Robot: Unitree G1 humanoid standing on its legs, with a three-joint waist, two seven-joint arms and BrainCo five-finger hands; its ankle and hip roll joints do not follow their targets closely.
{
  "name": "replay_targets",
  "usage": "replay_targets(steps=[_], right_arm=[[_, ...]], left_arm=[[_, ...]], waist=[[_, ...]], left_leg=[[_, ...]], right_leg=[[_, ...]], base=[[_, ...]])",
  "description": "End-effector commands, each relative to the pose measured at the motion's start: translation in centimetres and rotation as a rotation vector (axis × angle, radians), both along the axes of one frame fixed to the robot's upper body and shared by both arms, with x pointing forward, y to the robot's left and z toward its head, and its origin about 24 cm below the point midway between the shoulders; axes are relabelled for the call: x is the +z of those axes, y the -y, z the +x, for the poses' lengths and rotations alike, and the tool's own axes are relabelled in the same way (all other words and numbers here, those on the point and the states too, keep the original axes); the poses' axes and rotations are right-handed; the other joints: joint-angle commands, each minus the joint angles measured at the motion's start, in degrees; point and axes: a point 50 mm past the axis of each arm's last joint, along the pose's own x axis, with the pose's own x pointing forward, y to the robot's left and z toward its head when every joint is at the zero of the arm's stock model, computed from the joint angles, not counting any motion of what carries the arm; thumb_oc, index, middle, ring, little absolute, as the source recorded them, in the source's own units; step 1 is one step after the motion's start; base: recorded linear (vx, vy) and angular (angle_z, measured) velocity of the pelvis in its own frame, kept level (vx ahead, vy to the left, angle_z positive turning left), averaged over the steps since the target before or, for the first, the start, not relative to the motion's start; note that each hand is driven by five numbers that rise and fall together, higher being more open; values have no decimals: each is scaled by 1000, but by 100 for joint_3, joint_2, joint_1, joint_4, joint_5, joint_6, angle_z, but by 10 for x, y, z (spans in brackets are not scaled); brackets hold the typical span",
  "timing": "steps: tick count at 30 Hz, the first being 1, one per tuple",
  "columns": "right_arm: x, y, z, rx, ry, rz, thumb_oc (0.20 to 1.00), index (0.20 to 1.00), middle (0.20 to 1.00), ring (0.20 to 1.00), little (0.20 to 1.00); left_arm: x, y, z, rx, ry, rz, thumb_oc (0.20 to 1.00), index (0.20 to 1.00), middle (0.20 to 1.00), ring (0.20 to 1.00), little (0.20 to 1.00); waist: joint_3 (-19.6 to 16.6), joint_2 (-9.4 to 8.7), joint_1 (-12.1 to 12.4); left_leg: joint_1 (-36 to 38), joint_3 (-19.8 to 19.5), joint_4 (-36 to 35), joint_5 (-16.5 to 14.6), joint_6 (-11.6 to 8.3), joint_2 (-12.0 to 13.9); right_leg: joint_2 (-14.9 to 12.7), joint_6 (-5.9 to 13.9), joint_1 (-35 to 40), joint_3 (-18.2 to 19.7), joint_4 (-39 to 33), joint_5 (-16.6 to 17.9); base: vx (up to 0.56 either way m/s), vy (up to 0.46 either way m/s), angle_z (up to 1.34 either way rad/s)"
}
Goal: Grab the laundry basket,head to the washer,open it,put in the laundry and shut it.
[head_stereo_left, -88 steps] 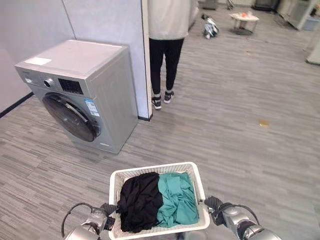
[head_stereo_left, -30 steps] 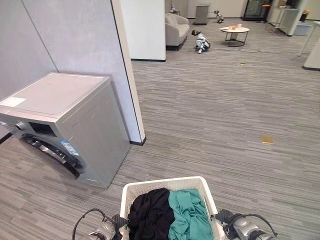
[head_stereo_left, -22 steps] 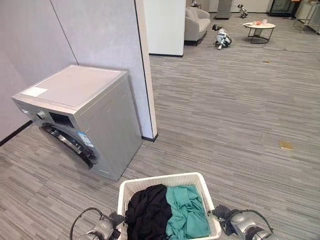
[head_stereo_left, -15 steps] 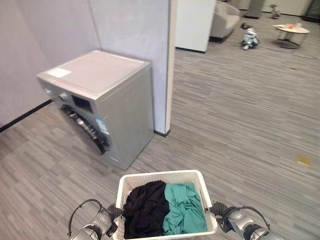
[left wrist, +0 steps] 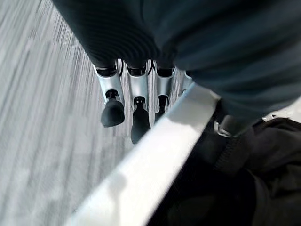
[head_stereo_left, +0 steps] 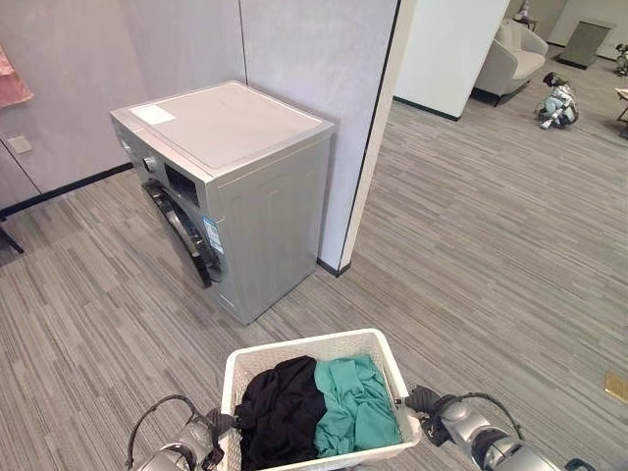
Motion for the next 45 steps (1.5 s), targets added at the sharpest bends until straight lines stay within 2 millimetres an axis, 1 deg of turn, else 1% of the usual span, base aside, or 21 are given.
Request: replay_targets(steps=[1, 2, 3, 4, 5, 6, 7, 9, 10, 16, 21, 23, 24, 25, 26, 27, 28, 31, 34, 39, 45], right_arm=[[8, -25, 18, 64, 105, 99, 200, 200, 200, 200, 200], [8, -25, 18, 64, 104, 98, 200, 200, 200, 200, 200], [7, -23, 15, 34, 109, 104, 200, 200, 200, 200, 200], [6, -22, 13, 14, 109, 111, 200, 200, 200, 200, 200], [6, -22, 13, 14, 109, 111, 200, 200, 200, 200, 200], [4, -22, 8, -28, 103, 130, 200, 200, 200, 200, 200], [4, -21, 7, -28, 103, 130, 200, 200, 200, 200, 200], [3, -24, 8, -33, 100, 137, 200, 200, 200, 200, 200], [1, -29, 7, -26, 91, 135, 200, 200, 200, 200, 200], [0, -35, 8, -24, 102, 147, 200, 200, 200, 200, 200], [8, -42, 21, -16, 164, 158, 200, 200, 200, 200, 200], [17, -45, 35, -9, 225, 170, 200, 200, 200, 200, 200], [22, -45, 40, -12, 251, 172, 200, 200, 200, 200, 200], [26, -43, 44, -16, 273, 172, 200, 200, 200, 200, 200], [27, -41, 46, -22, 281, 167, 200, 200, 200, 200, 200], [27, -41, 46, -22, 281, 167, 200, 200, 200, 200, 200], [36, -40, 59, -4, 318, 142, 200, 200, 200, 200, 200], [43, -40, 68, 39, 347, 112, 200, 200, 200, 200, 200], [49, -44, 77, 77, 363, 99, 200, 200, 200, 200, 200], [57, -45, 90, 136, 378, 49, 200, 200, 200, 200, 200], [71, -51, 106, 165, 417, 40, 200, 200, 200, 200, 200]], left_arm=[[14, 13, 33, -27, 113, -35, 200, 200, 200, 200, 200], [13, 13, 33, -27, 112, -36, 200, 200, 200, 200, 200], [15, 14, 35, -43, 120, -26, 200, 200, 200, 200, 200], [14, 17, 35, -53, 121, -30, 200, 200, 200, 200, 200], [14, 17, 35, -53, 121, -31, 200, 200, 200, 200, 200], [12, 20, 32, -56, 115, -36, 200, 200, 200, 200, 200], [12, 20, 32, -56, 114, -36, 200, 200, 200, 200, 200], [10, 20, 28, -41, 107, -47, 200, 200, 200, 200, 200], [6, 20, 20, -18, 90, -59, 200, 200, 200, 200, 200], [3, 23, 13, -8, 76, -75, 200, 200, 200, 200, 200], [6, 22, 21, 24, 111, -80, 200, 200, 200, 200, 200], [12, 20, 31, 53, 153, -87, 200, 200, 200, 200, 200], [16, 20, 37, 58, 174, -88, 200, 200, 200, 200, 200], [19, 19, 43, 55, 189, -85, 200, 200, 200, 200, 200], [21, 19, 46, 51, 198, -84, 200, 200, 200, 200, 200], [21, 19, 46, 51, 198, -84, 200, 200, 200, 200, 200], [27, 16, 56, 58, 224, -75, 200, 200, 200, 200, 200], [33, 13, 65, 53, 246, -59, 200, 200, 200, 200, 200], [38, 13, 72, 50, 267, -62, 200, 200, 200, 200, 200], [45, 14, 81, 38, 300, -77, 200, 200, 200, 200, 200], [53, 20, 93, 70, 356, -119, 200, 200, 200, 200, 200]], waist=[[-57, -371, -455], [-46, -364, -452], [-103, -304, -533], [-130, -282, -566], [-131, -282, -567], [-203, -174, -616], [-206, -172, -619], [-205, -128, -580], [-219, -53, -513], [-268, 53, -465], [-259, 149, -423], [-206, 222, -386], [-176, 212, -418], [-183, 224, -527], [-174, 233, -563], [-174, 233, -563], [-117, 261, -542], [-83, 213, -567], [-180, 187, -468], [-365, 197, -331], [-416, 208, -249]], left_leg=[[-130, 1635, -286, 107, -153, -91], [-106, 1634, -287, 93, -156, -86], [-62, 1934, -383, 54, -198, -16], [-115, 2067, -422, 164, -154, -16], [-116, 2067, -422, 164, -154, -16], [-23, 2087, -532, 67, -176, -37], [-23, 2083, -535, 67, -175, -38], [9, 2011, -478, -38, -102, -138], [84, 2041, -386, -199, -1, -257], [145, 2045, -290, -344, 102, -397], [286, 1996, -279, -448, 233, -568], [335, 1990, -314, -388, 240, -547], [265, 1965, -291, -249, 257, -553], [259, 1778, -307, -192, 234, -568], [284, 1668, -335, -166, 215, -593], [284, 1668, -335, -166, 215, -593], [320, 1578, -375, -111, 179, -589], [368, 1406, -301, -140, 161, -603], [364, 1401, -338, -120, 137, -606], [367, 1290, -453, -62, 66, -593], [329, 1209, -474, -16, 0, -568]], right_leg=[[-448, 626, 507, -328, -940, 499], [-442, 629, 532, -330, -943, 492], [-473, 711, 578, -474, -1024, 457], [-513, 675, 524, -596, -1013, 520], [-513, 675, 524, -596, -1013, 520], [-579, 758, 611, -684, -991, 416], [-580, 760, 611, -687, -990, 414], [-639, 761, 615, -616, -931, 417], [-740, 803, 649, -489, -860, 440], [-891, 890, 676, -352, -781, 509], [-1099, 992, 651, -299, -480, 667], [-1180, 1001, 543, -408, 18, 698], [-1053, 911, 413, -302, 112, 778], [-654, 818, 289, 82, 60, 628], [-527, 786, 262, 221, -70, 560], [-527, 786, 262, 221, -70, 560], [-572, 785, -5, 109, -298, 722], [-563, 794, 223, 233, -480, 717], [-571, 810, 367, 145, -664, 760], [-510, 761, 590, 52, -900, 683], [-477, 714, 706, -82, -1072, 646]], base=[[-90, -41, 84], [26, 17, 201], [-3, 31, 183], [-9, 30, 140], [42, 90, 17], [98, 90, 30], [103, 129, 48], [33, 169, 22], [60, 265, -20], [41, 155, -23], [28, 140, -4], [-32, 145, -18], [-35, 81, -18], [0, 0, 0], [61, 18, 15], [54, 1, 61], [36, -14, 81], [28, -31, 49], [44, -68, 13], [48, -72, 17], [21, -59, 13]])
